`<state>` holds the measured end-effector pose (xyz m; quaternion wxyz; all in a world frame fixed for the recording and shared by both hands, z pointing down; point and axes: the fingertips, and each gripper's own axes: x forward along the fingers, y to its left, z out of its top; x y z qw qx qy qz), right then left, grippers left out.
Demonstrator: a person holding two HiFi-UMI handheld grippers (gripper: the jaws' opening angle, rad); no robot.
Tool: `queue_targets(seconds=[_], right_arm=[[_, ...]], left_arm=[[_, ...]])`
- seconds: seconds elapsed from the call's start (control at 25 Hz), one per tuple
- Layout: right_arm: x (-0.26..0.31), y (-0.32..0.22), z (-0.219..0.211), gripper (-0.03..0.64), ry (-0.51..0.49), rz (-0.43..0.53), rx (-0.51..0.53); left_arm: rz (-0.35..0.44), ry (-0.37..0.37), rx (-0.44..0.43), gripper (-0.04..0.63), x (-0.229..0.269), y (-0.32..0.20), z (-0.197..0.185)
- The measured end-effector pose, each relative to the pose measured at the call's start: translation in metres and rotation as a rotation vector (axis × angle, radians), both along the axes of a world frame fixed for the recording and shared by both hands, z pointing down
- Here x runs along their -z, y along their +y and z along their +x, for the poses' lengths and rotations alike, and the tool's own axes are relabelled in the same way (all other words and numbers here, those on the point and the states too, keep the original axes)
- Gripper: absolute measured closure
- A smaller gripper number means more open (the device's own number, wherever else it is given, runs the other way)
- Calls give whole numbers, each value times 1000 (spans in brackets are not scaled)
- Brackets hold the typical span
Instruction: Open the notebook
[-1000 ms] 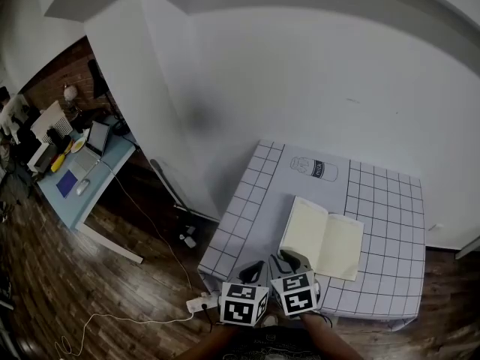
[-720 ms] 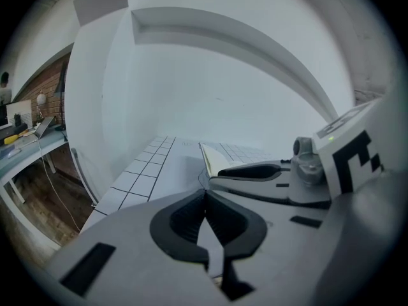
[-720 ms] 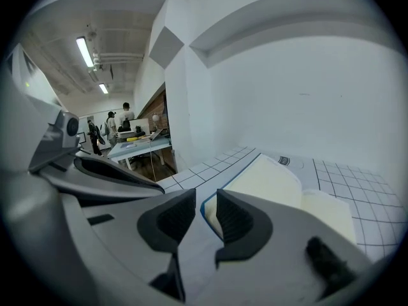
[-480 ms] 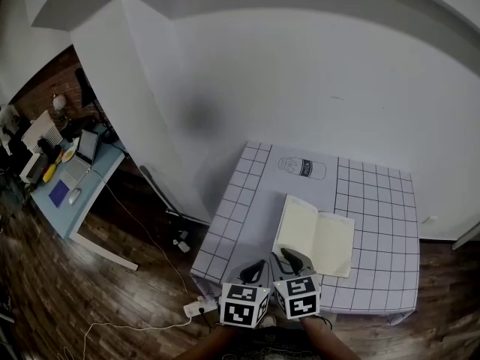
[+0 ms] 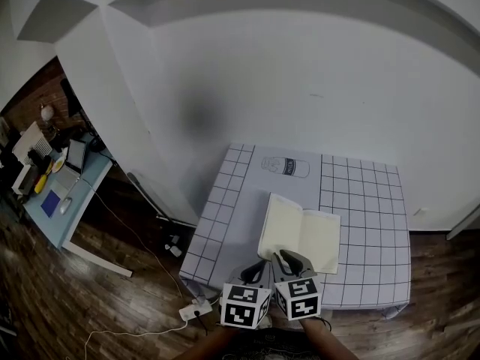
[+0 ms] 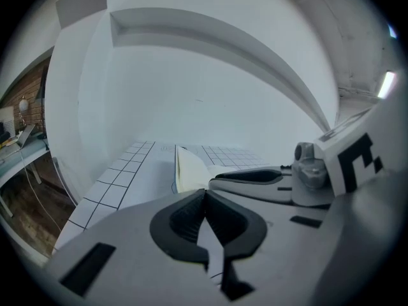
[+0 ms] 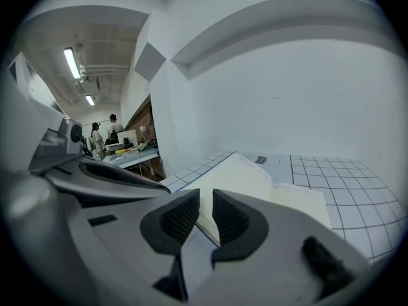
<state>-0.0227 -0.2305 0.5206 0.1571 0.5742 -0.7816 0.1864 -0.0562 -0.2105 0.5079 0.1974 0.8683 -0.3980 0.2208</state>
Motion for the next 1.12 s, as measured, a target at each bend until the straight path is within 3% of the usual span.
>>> queue_targets(seconds=[0.56,1.12], right_arm=[[16,45,63,591,7,16,-18],[34,99,103,603,-16,49,17]], left_arm=[[0,30,-14,584,9,37,62],[25,50,43,584,23,90,98]])
